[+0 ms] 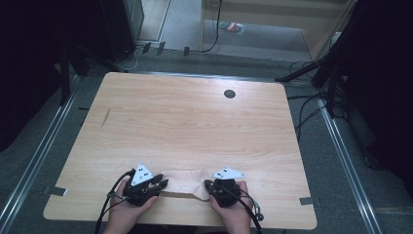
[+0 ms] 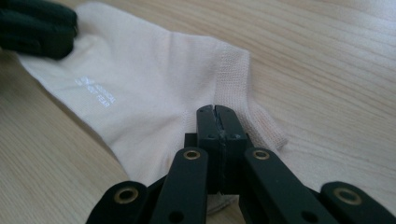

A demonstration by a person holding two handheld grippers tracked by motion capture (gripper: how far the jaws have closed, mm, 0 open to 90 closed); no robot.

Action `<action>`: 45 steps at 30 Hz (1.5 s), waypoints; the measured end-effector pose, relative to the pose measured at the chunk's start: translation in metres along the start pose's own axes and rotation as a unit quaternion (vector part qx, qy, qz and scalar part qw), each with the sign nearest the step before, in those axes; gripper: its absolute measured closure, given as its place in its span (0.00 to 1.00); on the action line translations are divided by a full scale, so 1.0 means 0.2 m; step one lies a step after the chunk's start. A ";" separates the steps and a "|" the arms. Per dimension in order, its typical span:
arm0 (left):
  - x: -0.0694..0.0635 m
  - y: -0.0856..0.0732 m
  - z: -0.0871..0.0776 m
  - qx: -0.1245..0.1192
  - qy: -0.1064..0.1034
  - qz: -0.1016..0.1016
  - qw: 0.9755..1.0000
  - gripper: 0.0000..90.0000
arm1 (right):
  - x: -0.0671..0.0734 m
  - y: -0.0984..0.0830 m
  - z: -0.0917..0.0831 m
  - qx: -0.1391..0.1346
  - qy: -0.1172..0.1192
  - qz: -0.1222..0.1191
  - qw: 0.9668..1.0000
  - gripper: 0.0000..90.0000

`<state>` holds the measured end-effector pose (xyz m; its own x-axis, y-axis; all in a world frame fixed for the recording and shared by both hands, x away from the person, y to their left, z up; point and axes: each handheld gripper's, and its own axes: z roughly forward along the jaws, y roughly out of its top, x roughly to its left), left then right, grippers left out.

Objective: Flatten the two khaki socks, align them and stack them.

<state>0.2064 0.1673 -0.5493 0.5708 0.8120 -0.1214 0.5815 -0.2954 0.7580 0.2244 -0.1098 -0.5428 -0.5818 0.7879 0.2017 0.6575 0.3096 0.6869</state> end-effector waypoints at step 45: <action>0.06 0.06 0.02 -0.028 -0.057 0.068 0.996 0.30 | 0.07 0.14 -0.02 -0.071 -0.017 -0.055 0.996 1.00</action>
<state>0.2234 0.1719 -0.5435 0.7058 0.7034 -0.0836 0.4619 -0.3676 0.8071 0.2331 -0.0927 -0.5193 -0.6278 0.7722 0.0982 0.5159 0.3183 0.7953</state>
